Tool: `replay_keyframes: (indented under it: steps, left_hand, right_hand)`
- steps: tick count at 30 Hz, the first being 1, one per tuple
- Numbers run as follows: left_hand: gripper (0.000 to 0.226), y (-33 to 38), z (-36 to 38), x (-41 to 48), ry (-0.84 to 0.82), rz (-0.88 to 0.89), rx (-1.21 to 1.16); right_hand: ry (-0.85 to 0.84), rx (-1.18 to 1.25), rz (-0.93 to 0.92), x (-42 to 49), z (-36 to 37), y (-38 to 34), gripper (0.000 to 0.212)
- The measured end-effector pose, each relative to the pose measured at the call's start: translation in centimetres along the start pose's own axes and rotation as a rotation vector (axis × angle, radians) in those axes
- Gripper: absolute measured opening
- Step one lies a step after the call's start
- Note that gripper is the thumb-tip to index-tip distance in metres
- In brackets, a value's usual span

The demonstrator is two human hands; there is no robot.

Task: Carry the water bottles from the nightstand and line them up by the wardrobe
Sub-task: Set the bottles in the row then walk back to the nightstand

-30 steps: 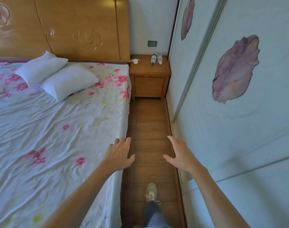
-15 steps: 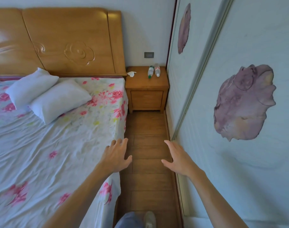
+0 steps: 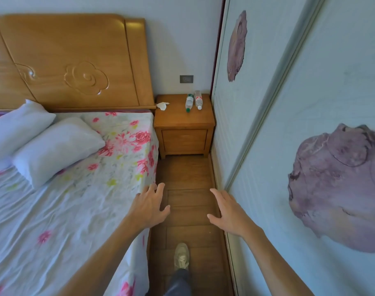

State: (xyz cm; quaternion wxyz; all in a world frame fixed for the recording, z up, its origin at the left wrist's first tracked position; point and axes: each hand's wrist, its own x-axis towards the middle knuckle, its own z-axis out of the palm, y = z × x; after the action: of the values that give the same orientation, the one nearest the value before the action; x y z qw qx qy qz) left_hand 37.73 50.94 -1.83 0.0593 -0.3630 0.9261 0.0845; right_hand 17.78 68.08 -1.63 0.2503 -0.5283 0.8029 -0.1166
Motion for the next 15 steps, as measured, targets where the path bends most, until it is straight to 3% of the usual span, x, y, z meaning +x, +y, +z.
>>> replay_keyframes:
  steps: [15]
  left_hand:
    - [0.067, -6.1, -3.6, 16.7, -0.001, 0.033, -0.032]
  right_hand:
    - [0.008, 0.007, 0.023, 15.8, -6.3, -0.3, 0.078]
